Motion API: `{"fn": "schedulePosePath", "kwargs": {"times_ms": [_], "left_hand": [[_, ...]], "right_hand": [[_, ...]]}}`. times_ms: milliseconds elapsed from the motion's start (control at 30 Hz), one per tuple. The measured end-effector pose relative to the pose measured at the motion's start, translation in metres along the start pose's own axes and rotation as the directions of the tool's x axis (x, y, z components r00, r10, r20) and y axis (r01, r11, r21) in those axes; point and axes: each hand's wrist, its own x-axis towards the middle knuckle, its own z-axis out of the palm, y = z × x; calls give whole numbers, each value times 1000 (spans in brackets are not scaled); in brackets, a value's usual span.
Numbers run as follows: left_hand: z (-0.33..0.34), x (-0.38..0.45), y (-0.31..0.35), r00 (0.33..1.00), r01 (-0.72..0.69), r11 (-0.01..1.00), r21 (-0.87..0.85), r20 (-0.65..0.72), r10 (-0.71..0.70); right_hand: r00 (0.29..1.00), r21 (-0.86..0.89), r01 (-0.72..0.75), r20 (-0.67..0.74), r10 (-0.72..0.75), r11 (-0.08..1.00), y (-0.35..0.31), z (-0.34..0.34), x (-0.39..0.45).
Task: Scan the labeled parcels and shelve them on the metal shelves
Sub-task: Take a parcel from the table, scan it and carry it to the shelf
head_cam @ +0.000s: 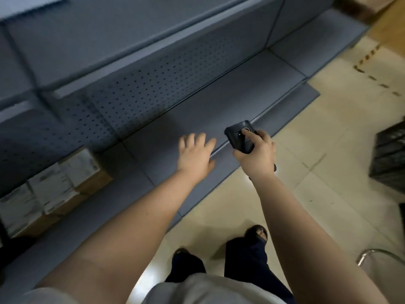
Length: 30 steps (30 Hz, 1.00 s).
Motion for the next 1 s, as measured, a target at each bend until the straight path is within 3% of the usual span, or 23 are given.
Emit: {"fn": "schedulePosePath", "kwargs": {"times_ms": [267,467,700,1000], "left_hand": [[-52,143,230,993,-69,991,-116,-100,57],[-85,233,376,979,-152,978,-144,-155,130],[-146,359,479,946,-238,961,-144,-258,196],[-193,582,584,895,-367,924,-103,-311,321]], "right_hand": [[972,17,-128,-194,129,992,121,-185,99],[950,20,-139,-279,139,990,195,-311,175],[917,-31,-145,-379,122,989,235,-425,292],[868,-92,-200,-480,132,976,267,-508,491]]}}
